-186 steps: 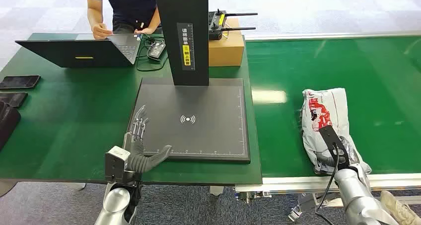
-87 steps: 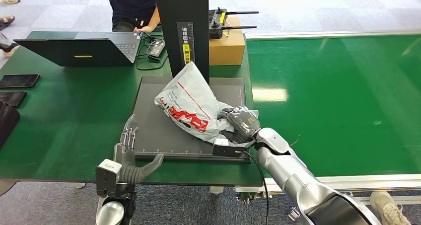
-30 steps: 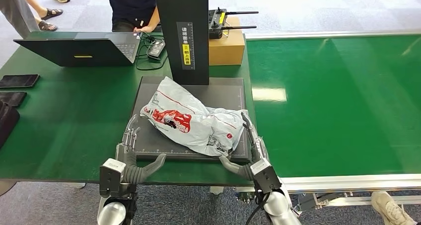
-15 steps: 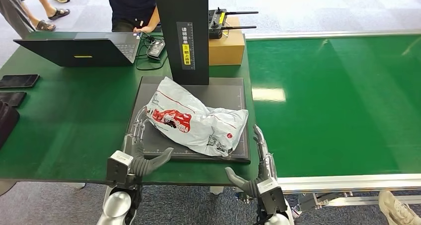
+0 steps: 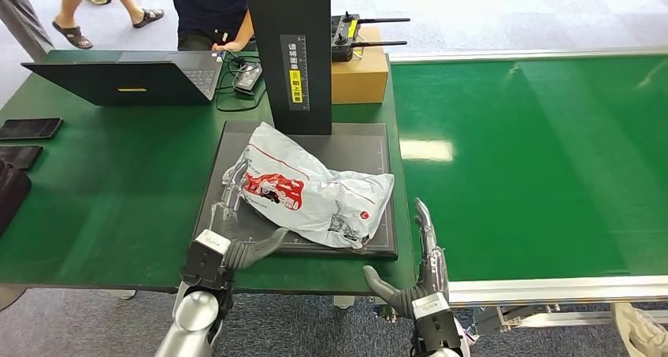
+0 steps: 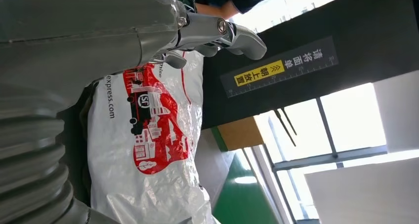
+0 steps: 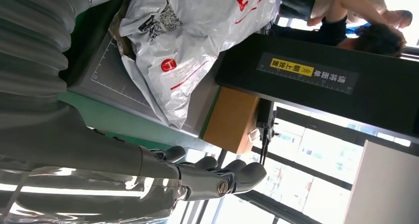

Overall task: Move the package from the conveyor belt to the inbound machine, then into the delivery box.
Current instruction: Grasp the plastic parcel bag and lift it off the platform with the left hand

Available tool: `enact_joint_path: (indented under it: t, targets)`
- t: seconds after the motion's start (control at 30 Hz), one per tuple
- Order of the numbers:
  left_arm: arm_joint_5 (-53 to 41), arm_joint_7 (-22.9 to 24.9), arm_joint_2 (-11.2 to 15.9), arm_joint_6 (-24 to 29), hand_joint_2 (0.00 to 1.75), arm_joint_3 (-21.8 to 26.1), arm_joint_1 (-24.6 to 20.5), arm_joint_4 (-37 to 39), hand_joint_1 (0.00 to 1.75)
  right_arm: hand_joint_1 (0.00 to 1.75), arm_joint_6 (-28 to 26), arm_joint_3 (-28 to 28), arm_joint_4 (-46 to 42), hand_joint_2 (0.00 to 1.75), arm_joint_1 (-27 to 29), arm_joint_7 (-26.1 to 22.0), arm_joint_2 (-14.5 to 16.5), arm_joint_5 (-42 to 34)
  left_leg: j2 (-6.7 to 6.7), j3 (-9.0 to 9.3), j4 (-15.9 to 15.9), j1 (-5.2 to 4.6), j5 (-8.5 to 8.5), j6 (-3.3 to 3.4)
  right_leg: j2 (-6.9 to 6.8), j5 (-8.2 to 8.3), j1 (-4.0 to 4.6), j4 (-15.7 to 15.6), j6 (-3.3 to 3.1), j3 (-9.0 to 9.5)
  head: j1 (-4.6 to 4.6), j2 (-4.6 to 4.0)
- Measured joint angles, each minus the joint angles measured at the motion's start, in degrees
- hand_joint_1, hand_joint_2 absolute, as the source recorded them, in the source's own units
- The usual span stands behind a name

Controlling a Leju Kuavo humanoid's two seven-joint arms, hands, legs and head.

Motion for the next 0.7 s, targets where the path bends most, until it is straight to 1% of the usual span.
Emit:
enact_joint_path:
  t: [0.2, 0.3, 0.53, 0.7]
  targets:
    - [-6.11, 2.62, 0.04, 3.62, 1.75, -0.58, -0.99, 0.10, 0.00, 0.00, 0.96, 0.01, -0.21, 1.75, 0.22, -0.13, 0.04, -0.03, 0.00, 0.00, 0.00, 0.00, 0.00, 0.00, 0.00, 0.00, 0.00, 0.00, 0.00, 0.00, 0.00, 0.00]
    - [-8.29, 3.42, 0.07, 4.33, 1.75, -0.81, -1.03, 0.10, 0.00, 0.00, 1.19, 0.02, -0.14, 1.75, 0.20, -0.31, 0.04, -0.25, 0.00, -0.01, 0.00, 0.00, 0.00, 0.00, 0.00, 0.00, 0.00, 0.00, 0.00, 0.00, 0.01, 0.00]
    - [-9.34, 3.70, 0.07, 4.94, 1.75, -1.33, -1.15, 0.10, 0.00, 0.00, 0.01, 0.03, -0.15, 1.75, 0.13, -0.41, 0.04, 0.51, 0.00, -0.01, 0.00, 0.00, 0.00, 0.00, 0.00, 0.00, 0.00, 0.00, 0.00, 0.00, 0.01, 0.00]
    - [-9.33, 3.87, 0.07, 5.58, 1.75, -1.61, -0.87, 0.12, 0.00, 0.00, 0.19, 0.01, -0.03, 1.75, -0.37, -0.10, 0.04, 0.68, 0.00, -0.01, 0.00, 0.00, 0.00, 0.00, 0.00, 0.00, 0.00, 0.00, 0.00, 0.01, 0.01, 0.00]
